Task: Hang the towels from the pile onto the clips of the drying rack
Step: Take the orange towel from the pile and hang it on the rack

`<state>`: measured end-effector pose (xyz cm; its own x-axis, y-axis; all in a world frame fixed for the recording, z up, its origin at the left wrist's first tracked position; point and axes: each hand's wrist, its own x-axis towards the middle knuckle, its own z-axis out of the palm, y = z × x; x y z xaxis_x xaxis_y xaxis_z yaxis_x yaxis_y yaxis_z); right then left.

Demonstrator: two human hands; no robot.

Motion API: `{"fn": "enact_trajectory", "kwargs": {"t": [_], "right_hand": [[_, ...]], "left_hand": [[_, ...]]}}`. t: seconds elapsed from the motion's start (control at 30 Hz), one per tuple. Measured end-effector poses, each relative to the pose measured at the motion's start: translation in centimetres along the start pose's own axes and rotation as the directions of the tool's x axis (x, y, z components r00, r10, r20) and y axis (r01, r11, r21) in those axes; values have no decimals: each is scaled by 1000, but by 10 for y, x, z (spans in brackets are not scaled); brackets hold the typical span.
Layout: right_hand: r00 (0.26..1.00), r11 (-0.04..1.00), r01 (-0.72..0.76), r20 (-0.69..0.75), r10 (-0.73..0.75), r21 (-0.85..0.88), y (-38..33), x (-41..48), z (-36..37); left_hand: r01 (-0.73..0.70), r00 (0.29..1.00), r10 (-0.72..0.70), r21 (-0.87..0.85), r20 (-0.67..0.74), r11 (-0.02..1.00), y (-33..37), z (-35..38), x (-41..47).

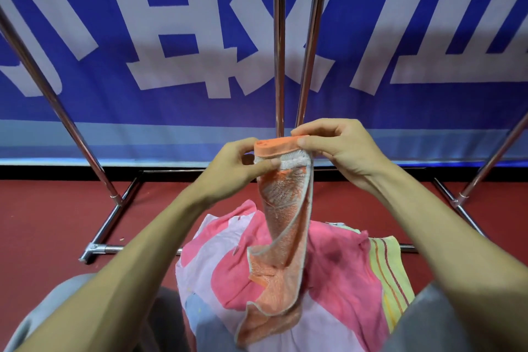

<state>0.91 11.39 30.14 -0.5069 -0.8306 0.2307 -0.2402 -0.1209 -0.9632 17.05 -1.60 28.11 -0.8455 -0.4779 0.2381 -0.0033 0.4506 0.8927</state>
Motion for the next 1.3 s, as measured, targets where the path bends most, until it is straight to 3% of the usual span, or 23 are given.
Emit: {"fn": "enact_trajectory", "kwargs": {"t": [0.13,0.27,0.43,0.63,0.7,0.8,0.93,1.1,1.3], "right_hand": [[997,996,-10,-83,2,-94,6,1,-1],[983,994,-4,-181,-16,-112,1,3,10],[963,964,146,-192,-190,-222,-57,11,15],[904,876,272,-205,-374,-398,-152,18,5],[887,879,300,-229,-400,-371,-186,21,3],[854,898,403,-282,-438,-175,-245,25,4],[792,844,535,-340,-507,-13,-303,30,2],[794,871,492,-420,-439,18,-317,22,7],[757,879,476,-508,-411,-3,-318,15,-3]], "left_hand": [[-1,998,3,27,-68,1000,0,8,2],[-12,988,1,-68,-154,998,12,5,2],[-99,943,92,-4,-320,995,62,-22,15],[-221,912,235,79,-337,972,148,-55,27],[-265,893,282,98,-351,959,179,-68,31],[-350,852,373,129,-368,928,234,-89,35],[-438,796,450,126,-405,890,291,-108,33],[-406,787,404,101,-467,908,302,-90,23],[-429,778,452,155,-437,890,319,-85,21]]}}
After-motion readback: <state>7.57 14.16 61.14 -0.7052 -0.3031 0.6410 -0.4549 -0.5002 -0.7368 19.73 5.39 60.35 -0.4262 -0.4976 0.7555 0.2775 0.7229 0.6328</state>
